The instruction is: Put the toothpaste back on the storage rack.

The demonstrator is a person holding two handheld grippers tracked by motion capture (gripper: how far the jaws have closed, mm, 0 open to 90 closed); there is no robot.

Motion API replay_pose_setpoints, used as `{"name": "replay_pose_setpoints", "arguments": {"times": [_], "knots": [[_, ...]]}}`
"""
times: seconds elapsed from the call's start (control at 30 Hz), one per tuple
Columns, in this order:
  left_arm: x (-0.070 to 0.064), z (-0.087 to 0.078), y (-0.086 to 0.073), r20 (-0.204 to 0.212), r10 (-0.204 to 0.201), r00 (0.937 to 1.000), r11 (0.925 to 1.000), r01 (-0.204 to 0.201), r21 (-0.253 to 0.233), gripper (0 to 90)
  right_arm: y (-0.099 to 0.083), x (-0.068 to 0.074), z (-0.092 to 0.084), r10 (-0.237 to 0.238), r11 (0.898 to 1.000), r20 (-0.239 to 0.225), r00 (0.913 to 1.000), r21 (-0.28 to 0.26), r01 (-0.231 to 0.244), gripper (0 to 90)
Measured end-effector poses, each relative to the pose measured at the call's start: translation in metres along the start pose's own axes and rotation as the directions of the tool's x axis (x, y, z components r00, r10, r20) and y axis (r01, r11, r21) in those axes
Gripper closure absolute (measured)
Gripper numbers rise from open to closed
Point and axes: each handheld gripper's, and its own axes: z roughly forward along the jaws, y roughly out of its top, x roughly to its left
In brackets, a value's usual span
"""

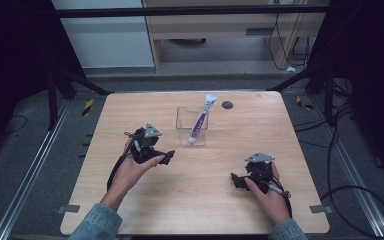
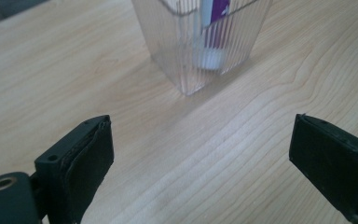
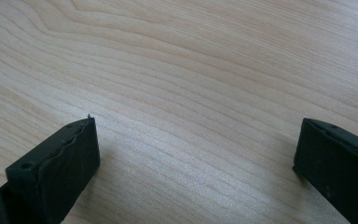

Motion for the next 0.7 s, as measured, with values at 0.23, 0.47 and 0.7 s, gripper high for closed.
{"name": "replay_pose_setpoints", "arguments": {"times": [0.23,0.47,0.7], "knots": [[0.01,0.001,-0.022,-0.029,-0.006,0.9996,0.9993,0.007,0.038,6.0,0.0,0.0,0.0,-0.003,1.0,0.001,1.0,0.0,0.003,0.3],[0.023,0.002,-0.041,-0.046,-0.033,0.9984,0.9976,0.036,0.06,6.1,0.0,0.0,0.0,-0.005,1.0,0.001,1.0,-0.001,0.005,0.4],[0.032,0.002,-0.052,-0.06,-0.049,0.997,0.9961,0.053,0.071,6.0,0.0,0.0,0.0,0.0,1.0,-0.001,1.0,-0.001,0.0,0.3]]}}
